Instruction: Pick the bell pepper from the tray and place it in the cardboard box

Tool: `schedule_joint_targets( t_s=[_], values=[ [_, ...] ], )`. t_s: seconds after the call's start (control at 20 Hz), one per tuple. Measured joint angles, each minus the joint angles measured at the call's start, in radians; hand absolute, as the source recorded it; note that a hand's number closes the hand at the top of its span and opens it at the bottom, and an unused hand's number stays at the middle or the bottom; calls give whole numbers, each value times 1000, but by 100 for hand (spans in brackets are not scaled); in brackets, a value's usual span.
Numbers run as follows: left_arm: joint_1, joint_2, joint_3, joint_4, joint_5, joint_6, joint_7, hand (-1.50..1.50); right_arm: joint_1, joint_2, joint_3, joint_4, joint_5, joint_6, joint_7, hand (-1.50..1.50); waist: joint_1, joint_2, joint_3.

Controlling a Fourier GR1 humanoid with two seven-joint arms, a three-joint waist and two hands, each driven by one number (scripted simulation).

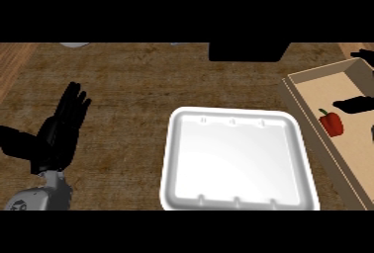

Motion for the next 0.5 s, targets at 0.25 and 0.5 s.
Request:
schedule_joint_targets(
  t_s=[0.25,0.5],
  values=[
    [19,-3,0,-7,2,-2,-5,0,-23,29,-105,-42,-173,-48,-105,-150,-9,-5,-1],
    [27,-2,4,-21,1,4,4,0,-58,65,-231,-62,-384,10,-106,-150,-17,-8,-1]
  ],
)
